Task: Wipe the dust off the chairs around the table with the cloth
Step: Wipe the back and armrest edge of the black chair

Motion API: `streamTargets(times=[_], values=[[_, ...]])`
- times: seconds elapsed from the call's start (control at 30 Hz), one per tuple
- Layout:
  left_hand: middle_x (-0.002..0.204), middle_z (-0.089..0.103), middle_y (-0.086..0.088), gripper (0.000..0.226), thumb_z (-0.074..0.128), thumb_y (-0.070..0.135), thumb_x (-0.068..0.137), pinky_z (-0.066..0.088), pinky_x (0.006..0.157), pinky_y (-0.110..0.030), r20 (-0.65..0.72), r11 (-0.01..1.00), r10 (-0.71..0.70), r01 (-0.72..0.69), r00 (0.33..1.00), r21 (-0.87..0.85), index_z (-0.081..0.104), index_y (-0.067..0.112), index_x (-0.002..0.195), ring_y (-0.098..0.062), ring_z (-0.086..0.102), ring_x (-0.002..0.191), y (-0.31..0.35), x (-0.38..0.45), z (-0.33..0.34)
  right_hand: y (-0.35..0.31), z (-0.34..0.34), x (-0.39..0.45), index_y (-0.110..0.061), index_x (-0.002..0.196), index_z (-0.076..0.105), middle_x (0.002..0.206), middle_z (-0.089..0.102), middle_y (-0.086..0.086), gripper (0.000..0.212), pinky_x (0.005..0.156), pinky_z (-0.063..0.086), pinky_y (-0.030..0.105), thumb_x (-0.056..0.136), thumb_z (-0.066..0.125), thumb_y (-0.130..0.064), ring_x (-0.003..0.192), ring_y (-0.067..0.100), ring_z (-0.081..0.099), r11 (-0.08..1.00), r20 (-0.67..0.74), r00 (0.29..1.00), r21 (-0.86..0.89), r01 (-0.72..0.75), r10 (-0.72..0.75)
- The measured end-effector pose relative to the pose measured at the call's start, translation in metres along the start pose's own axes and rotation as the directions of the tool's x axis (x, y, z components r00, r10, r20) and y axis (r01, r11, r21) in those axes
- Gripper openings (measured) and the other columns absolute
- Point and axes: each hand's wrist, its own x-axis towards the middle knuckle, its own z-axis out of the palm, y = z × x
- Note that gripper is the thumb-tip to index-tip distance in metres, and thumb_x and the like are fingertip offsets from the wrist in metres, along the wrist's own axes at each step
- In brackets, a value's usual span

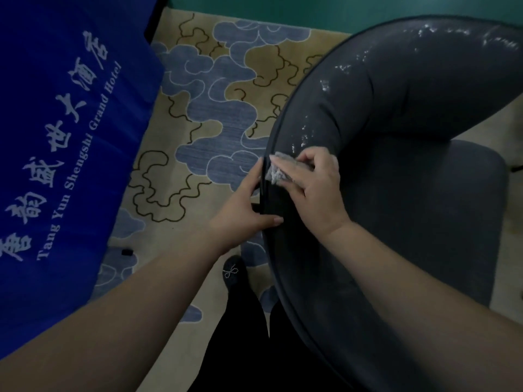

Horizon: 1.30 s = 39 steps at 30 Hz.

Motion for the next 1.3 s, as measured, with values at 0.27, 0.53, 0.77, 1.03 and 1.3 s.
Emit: streamTargets(times=[0.27,0.53,0.77,1.03,1.3], values=[[0.14,0.035,0.012,0.114,0.074,-0.006,0.075,0.056,0.087,-0.037,0.127,0.996,-0.038,0.027,0.991,0.084,0.004,0.041,0.152,-0.018,0.066,0.103,0.014,0.023,-0.021,-0.004,0.005,0.03,-0.026,0.115,0.071,0.103,0.052,0.017,0.036,0.084,0.045,0.049,0.082,0.069,-0.013,0.095,0.036,0.047,0.996,-0.037,0.997,-0.05,-0.071,0.07],[0.145,0.035,0.017,0.117,0.075,-0.005,0.076,0.054,0.091,-0.045,0.235,0.995,-0.043,0.02,0.971,0.098,0.0,0.044,0.151,-0.019,0.064,0.108,0.023,0.044,-0.035,-0.008,0.009,0.006,-0.029,0.115,0.07,0.104,0.049,0.012,0.035,0.085,0.045,0.042,0.083,0.07,-0.014,0.096,0.029,0.043,0.989,-0.126,0.984,-0.057,-0.137,0.129],[0.134,0.036,0.025,0.116,0.075,-0.004,0.076,0.055,0.09,-0.044,0.26,0.996,-0.036,0.013,0.965,0.091,0.0,0.044,0.151,-0.019,0.065,0.107,0.026,0.057,-0.041,-0.002,0.012,0.031,-0.026,0.118,0.069,0.095,0.046,0.007,0.043,0.087,0.043,0.031,0.078,0.074,-0.01,0.091,0.027,0.047,0.977,-0.233,0.951,-0.008,-0.213,0.205],[0.148,0.03,0.021,0.114,0.074,-0.004,0.077,0.053,0.094,-0.041,0.254,0.994,-0.023,-0.005,0.967,0.11,0.0,0.042,0.152,-0.019,0.061,0.113,0.03,0.057,-0.04,-0.001,0.012,0.041,-0.012,0.105,0.073,0.095,0.048,0.004,0.033,0.083,0.048,0.032,0.073,0.079,-0.006,0.089,0.028,0.054,0.956,-0.345,0.892,0.11,-0.271,0.292],[0.139,0.032,0.028,0.11,0.074,-0.002,0.078,0.055,0.089,-0.035,0.224,0.989,-0.016,-0.017,0.974,0.145,0.006,0.045,0.151,-0.013,0.065,0.106,0.041,0.073,-0.044,0.007,0.006,0.036,-0.014,0.106,0.073,0.098,0.049,0.013,0.029,0.082,0.047,0.042,0.079,0.073,-0.003,0.091,0.031,0.051,0.98,-0.293,0.936,0.087,-0.178,0.196]])
